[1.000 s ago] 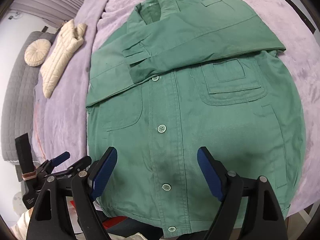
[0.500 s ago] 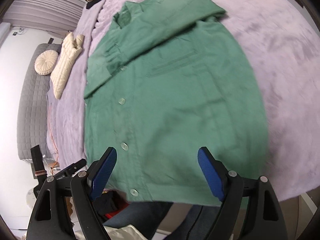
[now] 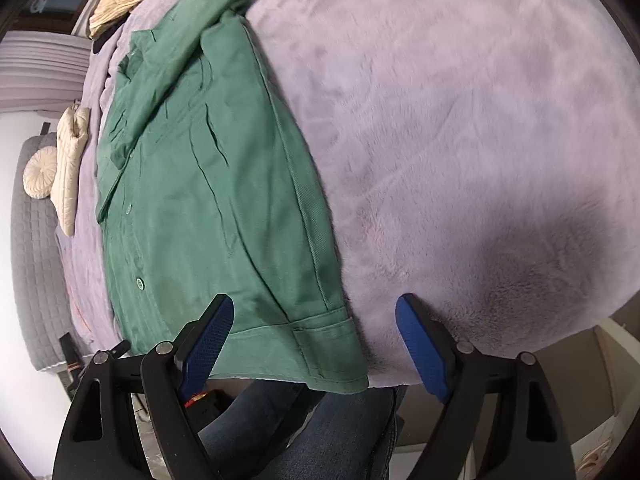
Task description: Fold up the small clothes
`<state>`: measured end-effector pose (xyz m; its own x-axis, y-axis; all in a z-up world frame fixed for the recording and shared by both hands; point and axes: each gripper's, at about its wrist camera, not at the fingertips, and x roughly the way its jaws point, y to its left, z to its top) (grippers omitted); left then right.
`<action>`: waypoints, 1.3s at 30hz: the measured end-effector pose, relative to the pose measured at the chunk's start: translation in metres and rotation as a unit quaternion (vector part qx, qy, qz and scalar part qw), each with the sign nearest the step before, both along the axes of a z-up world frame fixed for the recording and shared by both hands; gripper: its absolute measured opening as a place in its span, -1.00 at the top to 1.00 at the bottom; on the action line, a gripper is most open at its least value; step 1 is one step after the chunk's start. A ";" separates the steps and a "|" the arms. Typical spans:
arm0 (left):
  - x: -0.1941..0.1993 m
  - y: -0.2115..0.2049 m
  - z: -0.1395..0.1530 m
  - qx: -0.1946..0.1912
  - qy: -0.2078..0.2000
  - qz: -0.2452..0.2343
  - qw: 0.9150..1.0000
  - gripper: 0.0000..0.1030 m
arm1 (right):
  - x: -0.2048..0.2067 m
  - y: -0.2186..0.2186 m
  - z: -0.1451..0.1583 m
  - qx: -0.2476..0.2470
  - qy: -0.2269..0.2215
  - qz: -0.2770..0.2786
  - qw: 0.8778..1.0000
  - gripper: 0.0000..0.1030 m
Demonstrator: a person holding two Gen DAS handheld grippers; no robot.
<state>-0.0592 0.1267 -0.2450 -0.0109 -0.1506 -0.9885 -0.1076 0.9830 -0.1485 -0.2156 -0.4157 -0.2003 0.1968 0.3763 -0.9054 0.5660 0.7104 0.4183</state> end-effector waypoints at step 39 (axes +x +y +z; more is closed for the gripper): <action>0.142 0.030 0.153 -0.267 -0.133 0.019 0.954 0.70 | 0.146 0.056 0.095 0.303 -0.299 -0.123 0.897 0.86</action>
